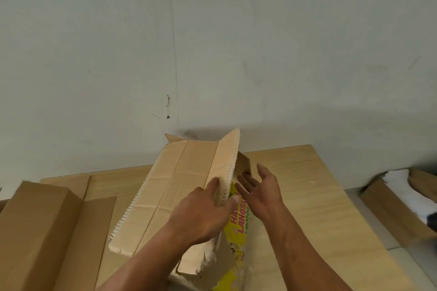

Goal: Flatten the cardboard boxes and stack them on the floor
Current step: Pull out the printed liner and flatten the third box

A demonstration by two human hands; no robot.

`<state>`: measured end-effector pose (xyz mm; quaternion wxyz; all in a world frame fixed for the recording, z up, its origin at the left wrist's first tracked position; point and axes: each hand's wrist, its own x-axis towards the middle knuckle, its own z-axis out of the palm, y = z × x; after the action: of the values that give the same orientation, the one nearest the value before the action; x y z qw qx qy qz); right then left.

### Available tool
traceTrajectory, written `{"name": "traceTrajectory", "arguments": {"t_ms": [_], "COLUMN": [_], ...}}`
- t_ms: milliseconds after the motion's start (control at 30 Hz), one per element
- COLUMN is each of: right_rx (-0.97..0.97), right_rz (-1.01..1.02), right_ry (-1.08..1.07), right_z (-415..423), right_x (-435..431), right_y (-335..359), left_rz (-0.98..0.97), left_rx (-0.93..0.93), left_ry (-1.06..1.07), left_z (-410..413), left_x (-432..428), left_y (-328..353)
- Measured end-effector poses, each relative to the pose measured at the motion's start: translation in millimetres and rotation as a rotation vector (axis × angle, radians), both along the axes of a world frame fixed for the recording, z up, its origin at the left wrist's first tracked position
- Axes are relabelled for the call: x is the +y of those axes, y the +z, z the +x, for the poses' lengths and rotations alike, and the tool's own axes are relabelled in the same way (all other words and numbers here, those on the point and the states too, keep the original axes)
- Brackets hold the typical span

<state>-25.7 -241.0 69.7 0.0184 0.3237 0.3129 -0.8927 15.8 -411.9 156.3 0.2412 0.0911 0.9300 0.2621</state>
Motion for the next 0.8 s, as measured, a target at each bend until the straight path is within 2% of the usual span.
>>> {"name": "traceTrajectory", "arguments": {"t_ms": [133, 200, 300, 400, 567, 633, 800], "right_rx": [0.189, 0.275, 0.266, 0.246, 0.106, 0.090, 0.122], "right_rz": [0.238, 0.287, 0.363, 0.326, 0.393, 0.332, 0.256], "right_ry": [0.351, 0.453, 0.517, 0.584, 0.812, 0.802, 0.456], "right_z": [34.5, 46.4, 62.4, 81.0, 104.4, 105.3, 67.9], "right_x": [4.6, 3.9, -0.9, -6.9, -13.9, -12.9, -0.6], "right_y": [18.6, 13.0, 4.4, -9.9, -24.9, -27.4, -22.6], "left_rz": [-0.117, -0.138, -0.173, -0.158, -0.090, -0.086, -0.124], "left_rx": [-0.008, 0.005, 0.056, 0.078, 0.106, 0.116, 0.088], "left_ry": [-0.052, -0.093, -0.138, -0.150, -0.173, -0.210, -0.337], "left_z": [5.1, 7.8, 8.3, 4.4, 0.9, 2.5, 13.5], "left_x": [16.5, 19.4, 18.6, 12.0, -4.3, -9.7, -18.6], "left_y": [-11.9, -19.4, -27.6, -32.8, -42.6, -48.1, -63.2]}}
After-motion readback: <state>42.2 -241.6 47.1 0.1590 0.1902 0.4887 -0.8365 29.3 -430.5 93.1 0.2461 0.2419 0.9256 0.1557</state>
